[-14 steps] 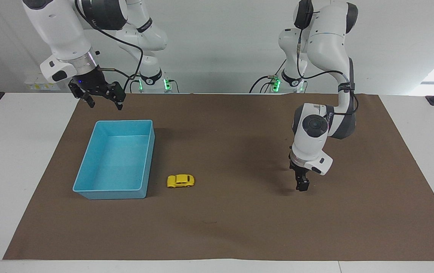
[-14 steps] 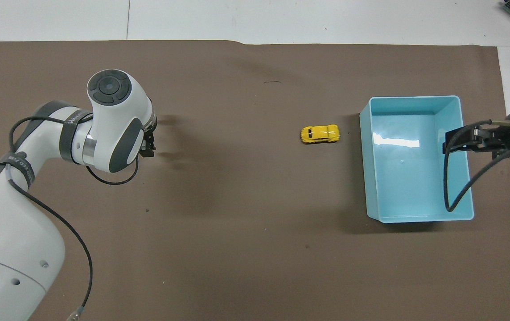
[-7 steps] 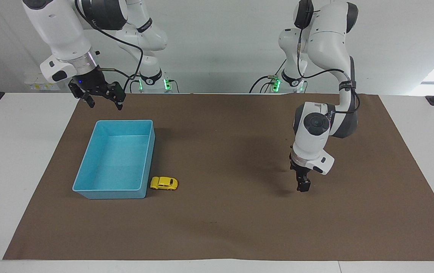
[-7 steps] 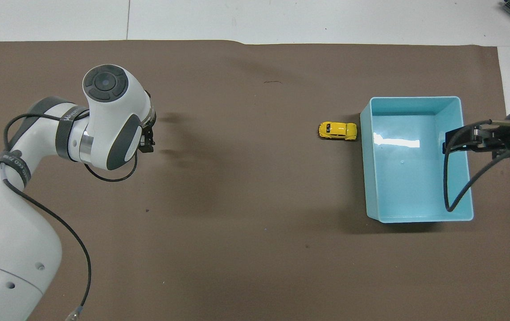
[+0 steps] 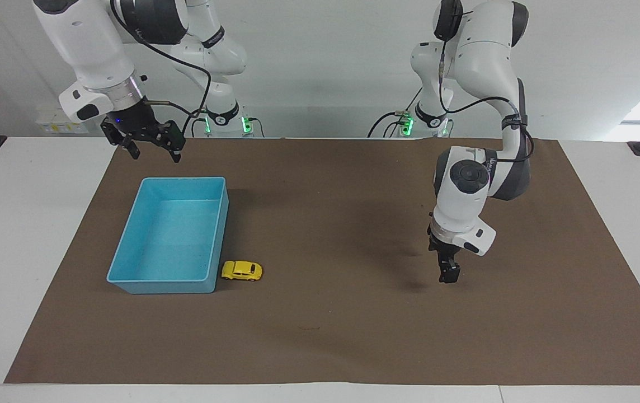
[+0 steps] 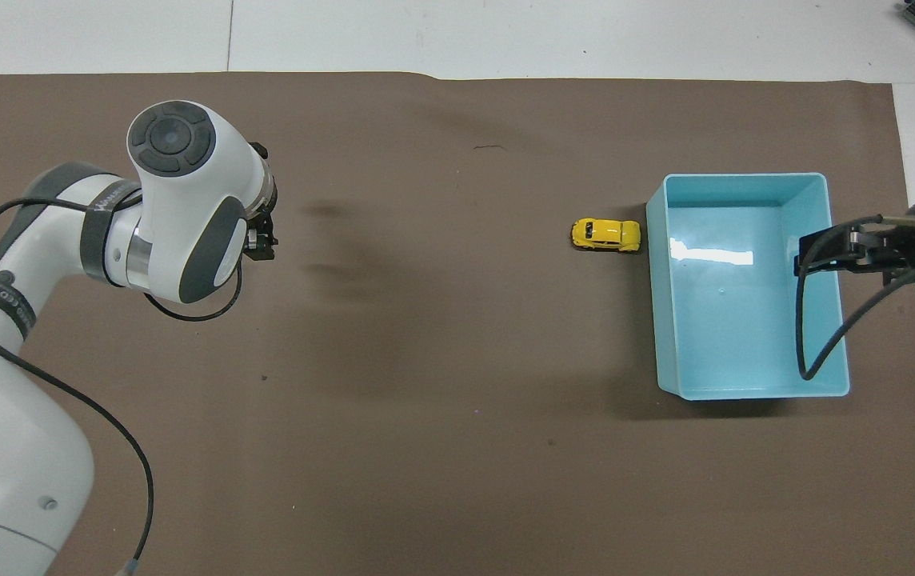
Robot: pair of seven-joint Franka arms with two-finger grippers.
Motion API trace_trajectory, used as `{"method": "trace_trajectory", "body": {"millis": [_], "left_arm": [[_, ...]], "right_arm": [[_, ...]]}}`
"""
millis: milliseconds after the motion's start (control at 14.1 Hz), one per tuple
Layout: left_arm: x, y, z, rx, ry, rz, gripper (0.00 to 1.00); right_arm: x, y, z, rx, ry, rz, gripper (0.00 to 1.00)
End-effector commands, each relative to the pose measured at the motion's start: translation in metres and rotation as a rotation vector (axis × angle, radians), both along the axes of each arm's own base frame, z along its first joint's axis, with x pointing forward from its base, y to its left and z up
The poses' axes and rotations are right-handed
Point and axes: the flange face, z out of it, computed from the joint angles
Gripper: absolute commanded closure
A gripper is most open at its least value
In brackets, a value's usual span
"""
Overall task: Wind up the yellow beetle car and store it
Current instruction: 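Retract the left gripper while the right gripper reaches toward the car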
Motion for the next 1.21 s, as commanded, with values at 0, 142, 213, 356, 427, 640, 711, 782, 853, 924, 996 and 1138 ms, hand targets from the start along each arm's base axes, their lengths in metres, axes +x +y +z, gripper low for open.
{"method": "trace_trajectory", "body": {"millis": [0, 142, 213, 356, 427, 640, 711, 782, 853, 924, 996, 1138], "left_arm": [[0.005, -0.002, 0.024, 0.001, -0.036, 0.000, 0.00], [0.008, 0.002, 0.033, -0.002, -0.051, 0.005, 0.00], [0.008, 0.004, 0.039, 0.000, -0.059, -0.003, 0.00], [0.008, 0.011, 0.051, 0.003, -0.075, -0.001, 0.00], [0.007, 0.014, 0.059, 0.004, -0.085, -0.008, 0.00], [0.004, 0.028, 0.080, 0.015, -0.095, -0.059, 0.00], [0.004, 0.039, 0.088, 0.020, -0.099, -0.065, 0.00], [0.002, 0.044, 0.099, 0.023, -0.105, -0.091, 0.00], [-0.001, 0.051, 0.112, 0.030, -0.109, -0.109, 0.00], [-0.003, 0.063, 0.121, 0.037, -0.105, -0.121, 0.00], [-0.007, 0.068, 0.132, 0.043, -0.107, -0.154, 0.00], [-0.011, 0.072, 0.145, 0.052, -0.103, -0.190, 0.00]], "right_arm": [[-0.006, -0.002, 0.002, 0.014, 0.000, 0.017, 0.00], [-0.006, -0.002, 0.002, 0.014, -0.001, 0.017, 0.00], [-0.006, -0.002, 0.002, 0.014, -0.001, 0.017, 0.00], [-0.006, -0.002, 0.002, 0.007, -0.001, 0.014, 0.00], [-0.005, -0.003, 0.002, 0.006, -0.004, 0.022, 0.00], [-0.004, -0.003, 0.002, 0.000, -0.009, 0.019, 0.00], [-0.003, 0.000, 0.003, 0.000, -0.019, 0.022, 0.00], [-0.003, 0.002, 0.002, 0.000, -0.016, 0.023, 0.00], [-0.003, 0.005, 0.002, 0.000, -0.018, 0.026, 0.00], [-0.003, 0.010, 0.002, 0.000, -0.019, 0.031, 0.00], [-0.003, 0.013, 0.003, 0.002, -0.019, 0.019, 0.00], [-0.003, 0.023, 0.003, 0.004, -0.024, -0.005, 0.00]]}}
